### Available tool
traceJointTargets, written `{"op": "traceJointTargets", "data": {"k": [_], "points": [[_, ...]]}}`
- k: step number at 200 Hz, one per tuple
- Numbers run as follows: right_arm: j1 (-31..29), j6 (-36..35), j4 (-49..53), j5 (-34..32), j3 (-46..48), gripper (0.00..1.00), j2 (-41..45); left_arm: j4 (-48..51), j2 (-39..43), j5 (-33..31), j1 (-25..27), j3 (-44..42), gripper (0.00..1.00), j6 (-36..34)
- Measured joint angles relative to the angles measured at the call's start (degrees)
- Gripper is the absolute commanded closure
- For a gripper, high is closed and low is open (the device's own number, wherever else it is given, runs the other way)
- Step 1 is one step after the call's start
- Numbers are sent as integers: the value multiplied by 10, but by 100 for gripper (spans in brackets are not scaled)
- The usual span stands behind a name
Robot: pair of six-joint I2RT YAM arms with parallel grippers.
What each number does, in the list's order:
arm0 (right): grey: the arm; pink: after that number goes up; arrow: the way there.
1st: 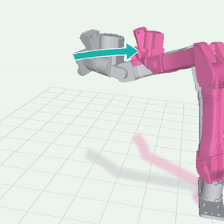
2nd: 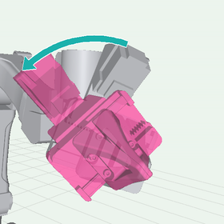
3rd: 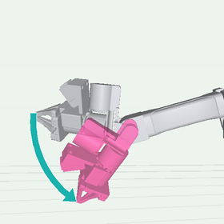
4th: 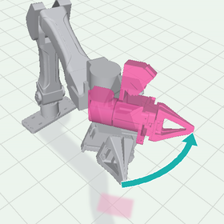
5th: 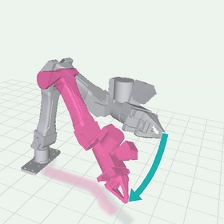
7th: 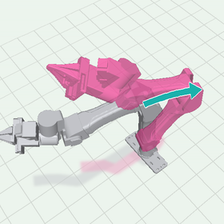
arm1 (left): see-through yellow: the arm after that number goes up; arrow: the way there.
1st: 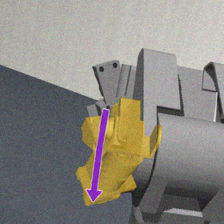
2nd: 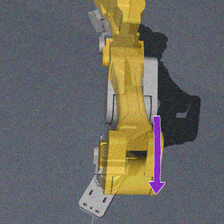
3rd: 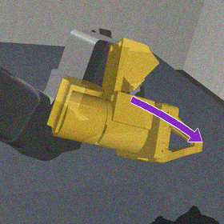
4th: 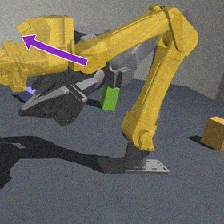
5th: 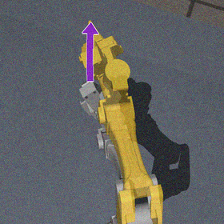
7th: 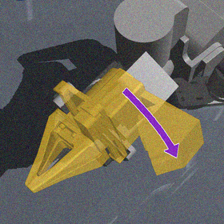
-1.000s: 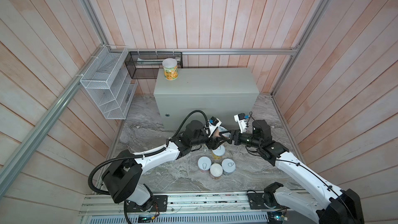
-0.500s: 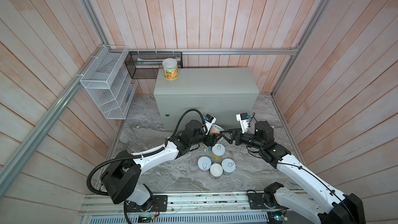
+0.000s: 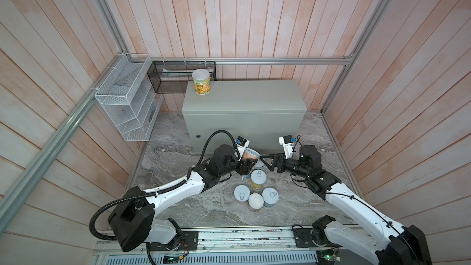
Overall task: Place and organize the canned foods onto the counter
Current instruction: 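Hold the orange-labelled can with the left gripper beside the right gripper, then lift the orange-labelled can with the left gripper while the right gripper withdraws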
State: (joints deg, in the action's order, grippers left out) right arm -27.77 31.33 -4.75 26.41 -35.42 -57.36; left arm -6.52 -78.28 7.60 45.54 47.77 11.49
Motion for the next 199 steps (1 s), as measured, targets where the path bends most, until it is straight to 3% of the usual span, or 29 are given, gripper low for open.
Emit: {"op": "traceJointTargets", "data": {"k": [50, 127, 199], "points": [[0, 0, -9, -24, 24, 2, 0, 30, 56, -6, 0, -19, 57, 4], [0, 2, -8, -41, 36, 2, 6, 74, 154, -11, 0, -19, 58, 18], [0, 33, -34, 0, 24, 2, 8, 138, 162, 1, 0, 49, 57, 34]]}}
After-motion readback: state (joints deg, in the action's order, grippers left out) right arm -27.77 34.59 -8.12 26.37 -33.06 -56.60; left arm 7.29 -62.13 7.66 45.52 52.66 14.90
